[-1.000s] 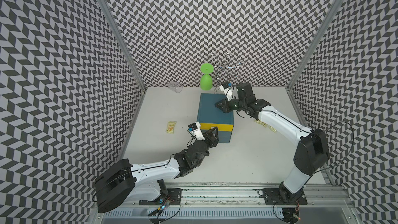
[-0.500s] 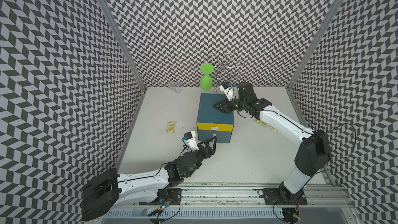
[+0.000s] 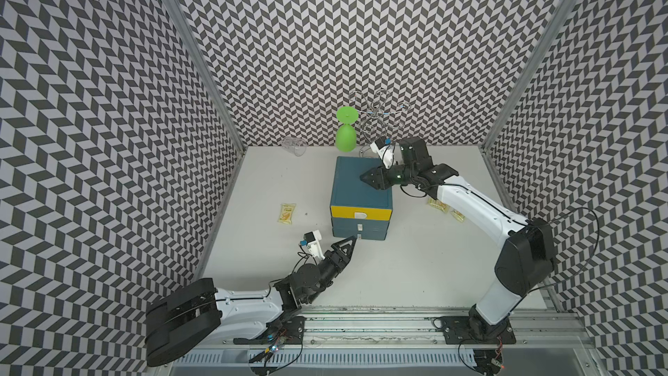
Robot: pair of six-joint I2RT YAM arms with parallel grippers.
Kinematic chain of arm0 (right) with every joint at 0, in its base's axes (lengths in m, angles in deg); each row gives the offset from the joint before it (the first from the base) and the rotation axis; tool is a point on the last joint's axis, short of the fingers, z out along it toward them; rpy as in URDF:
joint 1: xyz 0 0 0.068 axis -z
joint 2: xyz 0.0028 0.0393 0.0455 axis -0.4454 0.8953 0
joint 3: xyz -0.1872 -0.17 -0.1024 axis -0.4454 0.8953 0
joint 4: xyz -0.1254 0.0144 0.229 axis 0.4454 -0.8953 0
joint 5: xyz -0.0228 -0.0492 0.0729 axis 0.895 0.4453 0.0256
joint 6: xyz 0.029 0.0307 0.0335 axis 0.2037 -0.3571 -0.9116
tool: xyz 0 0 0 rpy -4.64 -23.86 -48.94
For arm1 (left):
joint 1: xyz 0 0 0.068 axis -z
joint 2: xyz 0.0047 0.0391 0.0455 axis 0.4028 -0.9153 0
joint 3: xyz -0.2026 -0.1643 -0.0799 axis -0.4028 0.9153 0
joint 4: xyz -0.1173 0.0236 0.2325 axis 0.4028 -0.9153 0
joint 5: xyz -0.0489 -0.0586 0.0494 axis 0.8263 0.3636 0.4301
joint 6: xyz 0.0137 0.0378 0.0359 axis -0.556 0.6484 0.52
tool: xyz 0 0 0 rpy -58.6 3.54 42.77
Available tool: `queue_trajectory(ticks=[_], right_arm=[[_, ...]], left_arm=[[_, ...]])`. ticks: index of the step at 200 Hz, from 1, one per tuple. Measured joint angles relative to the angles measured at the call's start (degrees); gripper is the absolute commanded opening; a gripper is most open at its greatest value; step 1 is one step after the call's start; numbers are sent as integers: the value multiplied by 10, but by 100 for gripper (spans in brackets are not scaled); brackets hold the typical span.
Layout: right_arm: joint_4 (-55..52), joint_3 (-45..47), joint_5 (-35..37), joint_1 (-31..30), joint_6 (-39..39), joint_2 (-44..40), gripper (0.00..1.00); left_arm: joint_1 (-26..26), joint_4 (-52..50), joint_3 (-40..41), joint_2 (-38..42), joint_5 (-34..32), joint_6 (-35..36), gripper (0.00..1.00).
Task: Take the cookies out of the drawer
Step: Open the drawer in the storage box.
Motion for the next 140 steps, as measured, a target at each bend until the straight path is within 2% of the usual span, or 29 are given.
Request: queue_trajectory(ticks=[103,140], right_arm=[[-1,1,-8,9,2,0,42],[0,2,-9,11,4,0,41]], left_arm=[[-55,102,-68,-188,75,-20,62],[-67,120,-95,-232,85,-16,52]])
